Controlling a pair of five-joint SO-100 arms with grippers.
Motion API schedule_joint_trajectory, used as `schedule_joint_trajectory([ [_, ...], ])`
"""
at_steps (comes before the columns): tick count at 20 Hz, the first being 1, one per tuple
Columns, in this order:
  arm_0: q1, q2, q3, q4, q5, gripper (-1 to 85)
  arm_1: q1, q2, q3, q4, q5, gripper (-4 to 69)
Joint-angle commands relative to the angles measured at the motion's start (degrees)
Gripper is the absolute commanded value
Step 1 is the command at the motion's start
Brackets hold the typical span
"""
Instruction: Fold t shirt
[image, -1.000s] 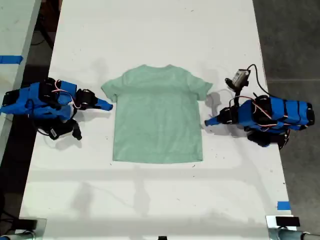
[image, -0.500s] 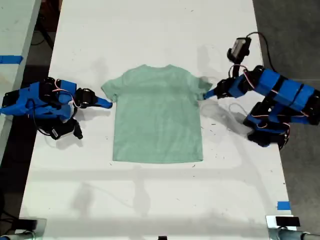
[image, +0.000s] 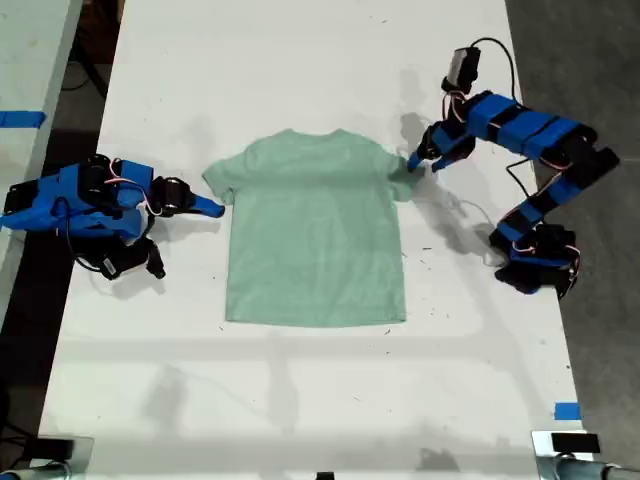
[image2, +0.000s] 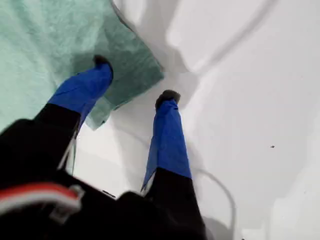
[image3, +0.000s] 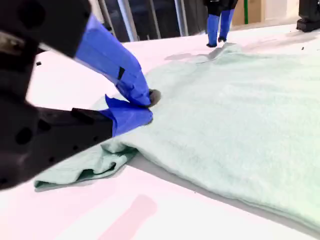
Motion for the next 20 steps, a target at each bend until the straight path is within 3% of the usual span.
schedule_joint_trajectory([
  [1,0.5,-0.3,2.3,0.1,-0.1,-0.2,-0.2,-3.6,-4.4,-2.9,-0.9,16.0],
  [3,0.5,-0.3,2.3,0.1,-0.1,-0.2,-1.8,-6.8,-5.4,-3.5,-0.7,13.7],
  [4,0.5,-0.3,2.3,0.1,-0.1,-0.2,-2.1,-7.5,-5.7,-3.5,-0.4,2.3],
  [6,0.6,-0.3,2.3,0.1,-0.1,-0.2,-2.5,-7.5,-6.9,-2.5,-0.4,1.6],
  [10,0.6,-0.3,2.3,0.1,-0.1,-0.2,-3.7,-2.5,-14.9,5.8,-0.7,1.6],
  [14,0.5,-0.3,2.3,0.1,-0.1,-0.2,-11.2,1.1,-31.3,15.8,1.1,1.6],
  [17,0.4,-0.3,2.3,0.1,-0.1,-0.2,-19.6,0.4,-40.5,17.1,3.9,1.6],
  [20,0.4,-0.3,2.3,0.1,-0.2,-0.2,-26.2,-2.5,-43.9,13.7,6.2,1.6],
])
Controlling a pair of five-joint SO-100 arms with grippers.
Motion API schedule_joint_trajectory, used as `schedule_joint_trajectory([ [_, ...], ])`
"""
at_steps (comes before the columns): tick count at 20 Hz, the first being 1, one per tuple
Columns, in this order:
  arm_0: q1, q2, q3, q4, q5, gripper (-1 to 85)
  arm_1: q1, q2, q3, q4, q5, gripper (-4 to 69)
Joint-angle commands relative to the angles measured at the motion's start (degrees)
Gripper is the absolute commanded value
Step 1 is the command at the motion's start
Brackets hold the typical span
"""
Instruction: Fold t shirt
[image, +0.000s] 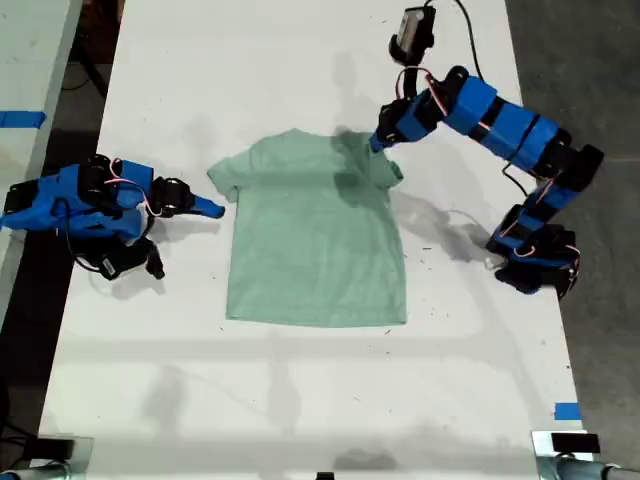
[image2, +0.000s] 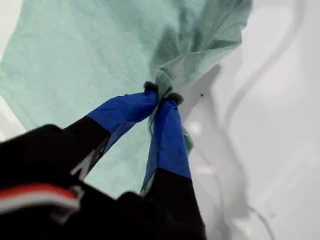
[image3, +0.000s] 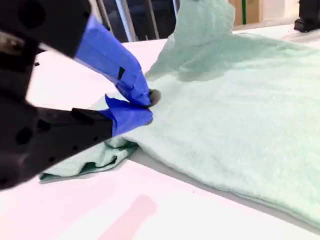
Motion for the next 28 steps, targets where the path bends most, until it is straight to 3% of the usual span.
schedule_joint_trajectory([
  [1,0.1,-0.3,2.3,0.1,-0.2,-0.2,-5.3,-0.9,-6.0,-4.6,2.3,1.6],
  [7,0.1,-0.3,2.3,0.1,-0.2,-0.2,-14.2,-20.5,-19.6,-11.2,3.1,1.6],
  [9,0.2,-0.3,2.3,0.1,-0.2,-0.2,-14.7,-22.5,-20.8,-11.1,2.7,13.4],
  [10,0.2,-0.3,2.3,0.1,-0.2,-0.2,-14.1,-21.1,-20.8,-9.6,2.4,20.3],
  [12,0.3,-0.3,2.3,0.1,-0.2,-0.2,-11.9,-14.4,-20.7,-4.7,1.8,23.8],
  [16,0.3,-0.3,2.3,0.1,-0.2,-0.2,-7.5,8.0,-12.6,8.0,3.8,21.1],
  [18,0.3,-0.3,2.3,0.1,-0.2,-0.2,-9.8,21.9,0.0,11.1,8.0,1.5],
  [20,-0.1,-0.3,2.3,0.1,-0.2,-0.2,-17.3,37.3,21.1,5.9,13.9,1.8],
  [22,-0.2,-0.3,2.3,0.1,-0.2,-0.2,-24.3,54.4,46.1,-4.3,19.2,1.9],
  [24,0.1,-0.4,2.3,0.1,-0.6,-0.2,-27.9,70.2,67.7,-10.5,23.2,1.9],
  [26,-0.2,-0.4,2.3,0.1,-0.6,-0.2,-31.6,85.7,84.6,-13.5,25.9,1.9],
  [28,-1.8,0.3,2.3,0.0,-0.6,-0.2,-32.4,104.8,97.0,-9.6,24.1,1.9],
])
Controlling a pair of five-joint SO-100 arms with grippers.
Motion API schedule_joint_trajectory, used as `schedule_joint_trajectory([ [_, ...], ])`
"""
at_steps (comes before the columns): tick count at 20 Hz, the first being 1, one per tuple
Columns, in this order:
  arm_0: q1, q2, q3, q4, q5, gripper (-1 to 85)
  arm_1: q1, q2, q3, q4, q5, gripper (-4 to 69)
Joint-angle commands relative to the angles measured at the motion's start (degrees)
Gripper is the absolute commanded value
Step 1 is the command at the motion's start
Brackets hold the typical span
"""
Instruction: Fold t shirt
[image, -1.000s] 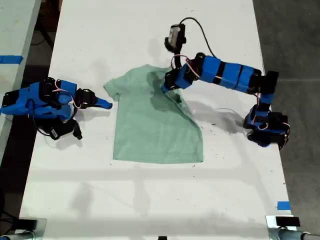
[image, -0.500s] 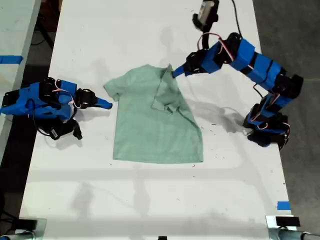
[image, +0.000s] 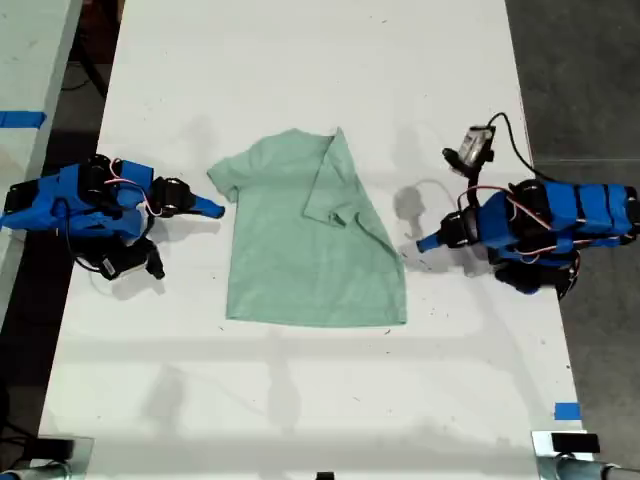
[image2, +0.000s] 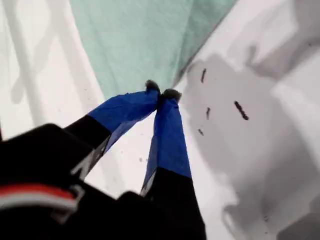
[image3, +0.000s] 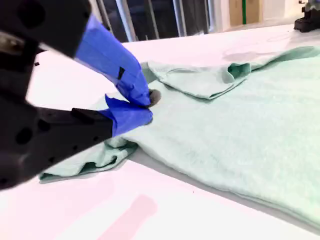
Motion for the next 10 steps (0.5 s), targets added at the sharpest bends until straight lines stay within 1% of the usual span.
schedule_joint_trajectory([
  [1,-4.0,0.3,2.3,0.0,-0.4,-0.2,-0.4,17.0,12.3,1.8,-2.9,1.9],
  [2,-6.6,0.5,2.3,-0.1,-0.6,-0.2,0.4,17.4,16.0,1.1,-6.6,1.9],
  [3,-8.7,0.8,2.3,-0.2,-0.3,-0.2,2.5,17.4,19.5,1.5,-7.9,1.9],
  [4,-10.7,0.9,2.3,-0.2,-0.4,-0.2,4.7,17.3,18.3,5.1,-9.1,1.9],
  [6,-14.2,0.8,2.3,-0.2,-0.3,-0.2,7.5,17.4,18.1,6.0,-9.8,1.9],
  [10,-8.4,0.8,2.3,-0.2,-0.8,-0.3,6.2,17.4,18.1,6.0,-8.8,1.9],
])
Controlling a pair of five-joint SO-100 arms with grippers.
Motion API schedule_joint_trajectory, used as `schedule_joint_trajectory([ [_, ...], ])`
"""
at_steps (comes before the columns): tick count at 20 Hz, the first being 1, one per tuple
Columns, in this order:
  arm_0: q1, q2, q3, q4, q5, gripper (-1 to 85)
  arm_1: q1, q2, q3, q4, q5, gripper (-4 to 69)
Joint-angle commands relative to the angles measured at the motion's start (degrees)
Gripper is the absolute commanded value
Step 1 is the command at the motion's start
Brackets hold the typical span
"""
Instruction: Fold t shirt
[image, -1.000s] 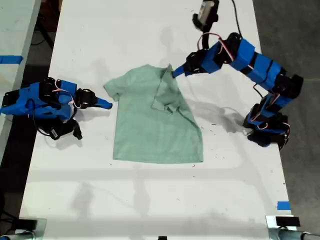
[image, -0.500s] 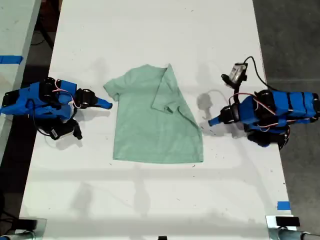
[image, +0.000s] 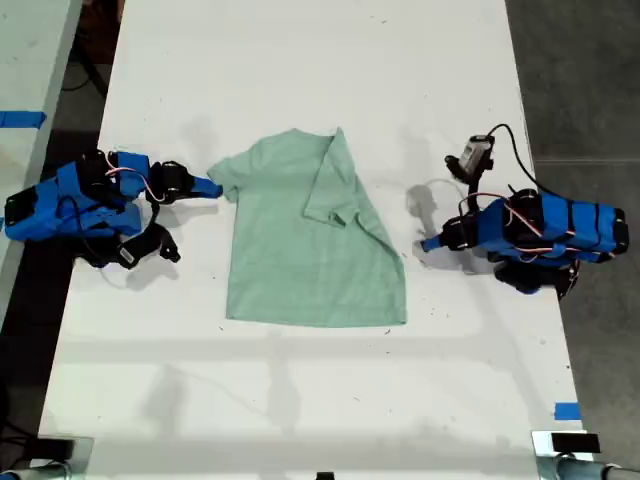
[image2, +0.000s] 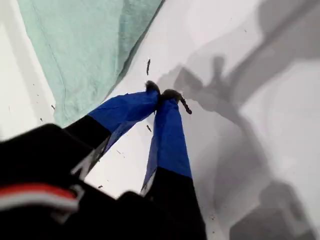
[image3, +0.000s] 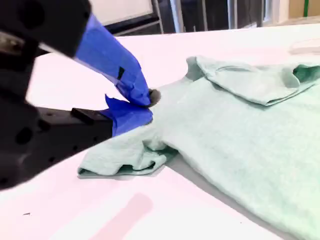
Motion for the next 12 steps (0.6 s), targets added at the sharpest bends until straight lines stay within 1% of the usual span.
schedule_joint_trajectory([
  [1,2.6,0.4,2.3,-0.2,-1.0,-0.3,0.0,0.7,2.5,0.1,0.0,1.9],
  [12,2.6,0.4,2.3,-0.3,-1.3,-0.3,-0.2,0.7,2.6,0.0,0.8,1.9],
])
